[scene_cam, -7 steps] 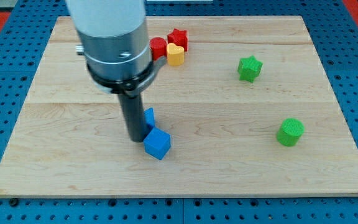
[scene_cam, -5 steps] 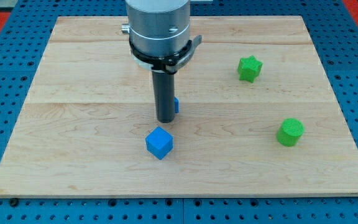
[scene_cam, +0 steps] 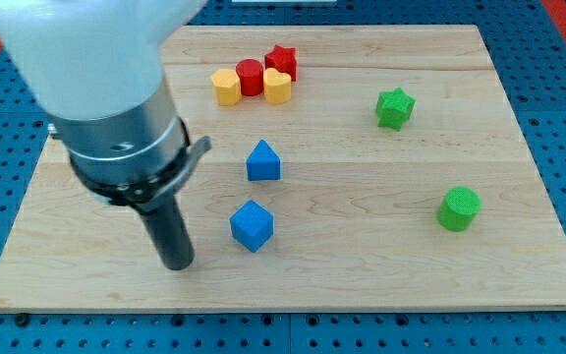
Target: Push blue cube diagonally below green star
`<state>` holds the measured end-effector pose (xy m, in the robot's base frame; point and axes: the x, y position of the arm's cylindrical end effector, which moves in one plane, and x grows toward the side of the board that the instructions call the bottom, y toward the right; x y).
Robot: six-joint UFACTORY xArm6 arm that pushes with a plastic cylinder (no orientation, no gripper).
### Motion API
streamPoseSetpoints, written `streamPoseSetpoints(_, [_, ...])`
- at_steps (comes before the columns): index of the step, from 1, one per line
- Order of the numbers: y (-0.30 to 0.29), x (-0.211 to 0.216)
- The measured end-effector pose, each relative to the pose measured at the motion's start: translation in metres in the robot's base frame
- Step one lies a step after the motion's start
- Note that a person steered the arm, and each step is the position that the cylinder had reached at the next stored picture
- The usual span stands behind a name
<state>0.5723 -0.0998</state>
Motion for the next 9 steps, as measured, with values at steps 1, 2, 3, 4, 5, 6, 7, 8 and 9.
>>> streamPoseSetpoints(1, [0.030, 0.000])
streamPoseSetpoints(2, [0.052, -0.015])
streamPoseSetpoints(3, [0.066, -0.046])
streamPoseSetpoints(4, [0.079, -0.076])
streamPoseSetpoints(5, [0.087, -0.082])
streamPoseSetpoints(6, [0.090, -0.069])
streamPoseSetpoints(7, [0.097, -0.055])
streamPoseSetpoints(8, [0.138, -0.042])
streamPoseSetpoints(9, [0.196, -0.024])
